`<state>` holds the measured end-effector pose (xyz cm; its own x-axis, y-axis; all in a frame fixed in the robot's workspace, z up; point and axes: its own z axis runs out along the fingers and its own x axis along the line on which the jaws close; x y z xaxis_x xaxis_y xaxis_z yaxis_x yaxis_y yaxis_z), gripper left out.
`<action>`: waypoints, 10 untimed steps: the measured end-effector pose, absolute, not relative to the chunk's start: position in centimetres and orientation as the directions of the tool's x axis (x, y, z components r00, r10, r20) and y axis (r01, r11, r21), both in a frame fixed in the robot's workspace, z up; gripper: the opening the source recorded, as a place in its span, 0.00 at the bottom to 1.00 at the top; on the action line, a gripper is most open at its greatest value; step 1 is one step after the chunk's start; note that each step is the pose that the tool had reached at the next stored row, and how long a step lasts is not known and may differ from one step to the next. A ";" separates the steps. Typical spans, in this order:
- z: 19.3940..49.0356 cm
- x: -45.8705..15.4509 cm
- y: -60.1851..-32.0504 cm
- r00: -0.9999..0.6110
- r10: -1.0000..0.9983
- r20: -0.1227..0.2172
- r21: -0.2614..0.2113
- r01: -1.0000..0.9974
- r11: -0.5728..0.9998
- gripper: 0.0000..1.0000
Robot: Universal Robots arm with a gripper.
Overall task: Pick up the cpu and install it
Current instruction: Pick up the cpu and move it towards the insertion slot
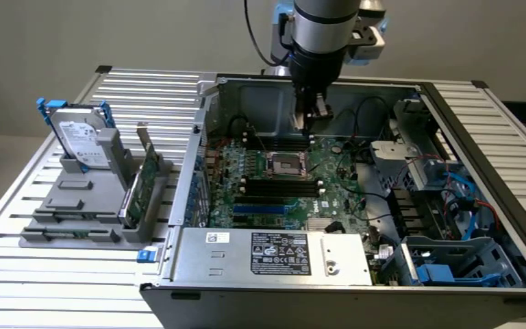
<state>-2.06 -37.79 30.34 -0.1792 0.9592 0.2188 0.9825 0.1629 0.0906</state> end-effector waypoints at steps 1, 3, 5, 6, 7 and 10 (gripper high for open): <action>30.3 -2.1 -37.8 -0.176 0.959 0.223 0.085 0.983 0.161 0.55; 30.3 -2.1 -37.8 -0.169 0.959 0.228 0.073 0.985 0.156 0.55; 30.4 -2.1 -37.8 -0.159 0.960 0.230 0.064 0.987 0.148 0.55; 30.4 -2.1 -37.8 -0.154 0.961 0.232 0.060 0.988 0.144 0.55; 30.4 -2.1 -37.8 -0.149 0.961 0.232 0.056 0.989 0.140 0.55; 30.3 -2.2 -37.8 -0.132 0.963 0.235 0.045 0.991 0.125 0.55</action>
